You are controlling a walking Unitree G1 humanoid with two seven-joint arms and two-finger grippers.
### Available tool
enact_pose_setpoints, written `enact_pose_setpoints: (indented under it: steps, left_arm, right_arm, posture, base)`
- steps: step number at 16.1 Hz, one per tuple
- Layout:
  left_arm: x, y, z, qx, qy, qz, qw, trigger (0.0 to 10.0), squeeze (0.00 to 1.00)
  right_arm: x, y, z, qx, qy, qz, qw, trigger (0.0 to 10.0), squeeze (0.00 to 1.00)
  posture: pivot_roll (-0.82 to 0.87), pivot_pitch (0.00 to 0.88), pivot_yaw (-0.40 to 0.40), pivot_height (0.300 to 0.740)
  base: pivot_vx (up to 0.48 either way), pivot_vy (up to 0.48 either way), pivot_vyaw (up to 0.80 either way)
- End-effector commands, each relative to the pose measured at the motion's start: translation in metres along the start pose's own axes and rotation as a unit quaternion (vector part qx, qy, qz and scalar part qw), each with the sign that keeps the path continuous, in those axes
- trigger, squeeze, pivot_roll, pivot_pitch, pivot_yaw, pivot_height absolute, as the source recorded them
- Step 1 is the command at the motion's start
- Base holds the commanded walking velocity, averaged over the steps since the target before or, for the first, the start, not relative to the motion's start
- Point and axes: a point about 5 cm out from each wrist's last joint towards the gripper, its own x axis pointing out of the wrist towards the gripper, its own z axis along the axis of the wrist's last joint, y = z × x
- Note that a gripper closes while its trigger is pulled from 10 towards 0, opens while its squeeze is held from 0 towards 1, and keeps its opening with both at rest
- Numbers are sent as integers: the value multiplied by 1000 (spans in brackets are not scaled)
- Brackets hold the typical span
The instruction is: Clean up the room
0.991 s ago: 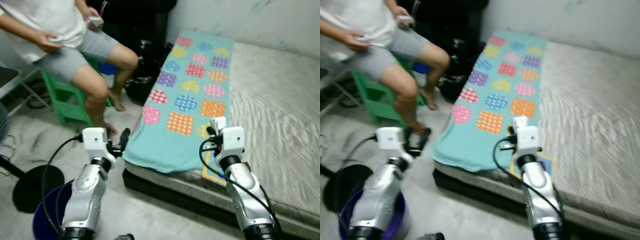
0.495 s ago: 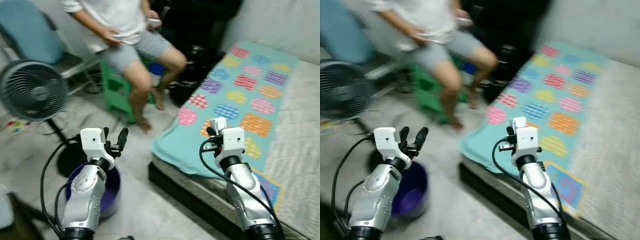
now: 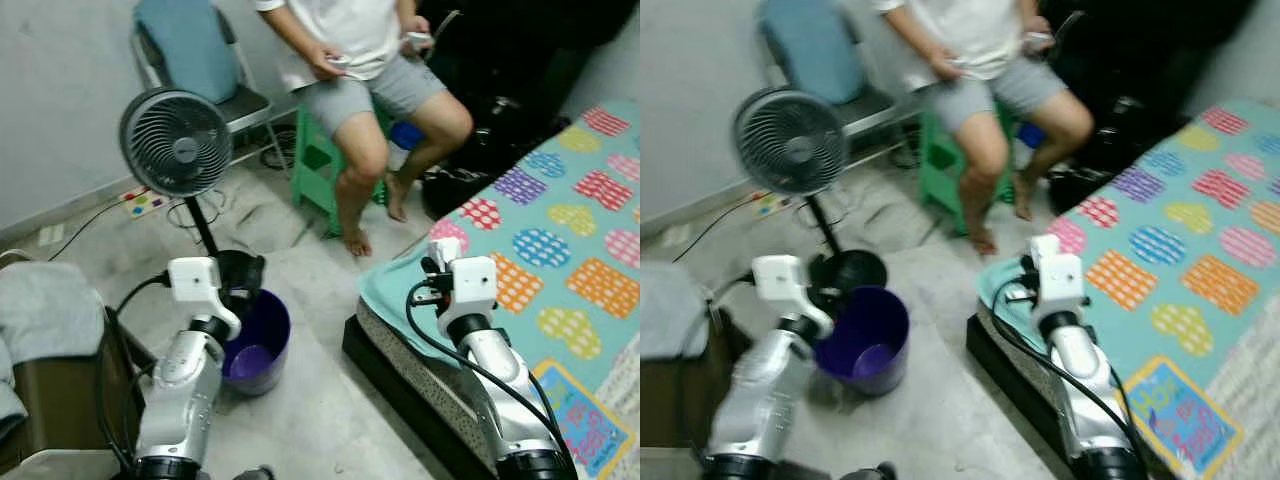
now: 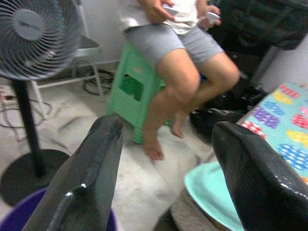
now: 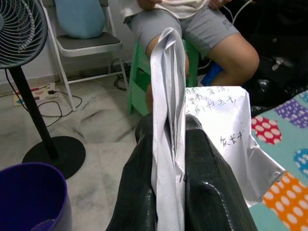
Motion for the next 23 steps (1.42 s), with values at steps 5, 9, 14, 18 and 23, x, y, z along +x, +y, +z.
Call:
enact_pose_setpoints:
  steps: [5,9,14,18,23]
  left_arm:
    - [-2,-1,4,-7,-11,-18,1000,10000,0]
    - [-3,-1,4,-11,-11,-23,1000,10000,0]
    - [-3,-1,4,-11,-9,-25,1000,10000,0]
    - [-3,-1,4,-10,-7,-22,1000,10000,0]
    - [-2,3,2,-2,1,-4,1000,10000,0]
  right_arm:
    - [0,-1,3,15,-7,-7,1000,10000,0]
    - [-1,-1,3,19,-8,-8,1000,10000,0]
    - [-1,-1,4,18,-10,-8,1000,10000,0]
    - [0,0,5,13,-12,-4,1000,10000,0]
    - [0,0,5,12,-12,-4,1000,10000,0]
  posture:
    - [-159,102,-10,740]
    - [-160,106,-10,740]
    - [-162,108,-8,740]
    - [-162,109,-6,740]
    - [-162,107,-7,740]
  base:
    - [109,0,0]
    - [341,0,0]
    - [362,0,0]
    - [347,0,0]
    - [0,0,0]
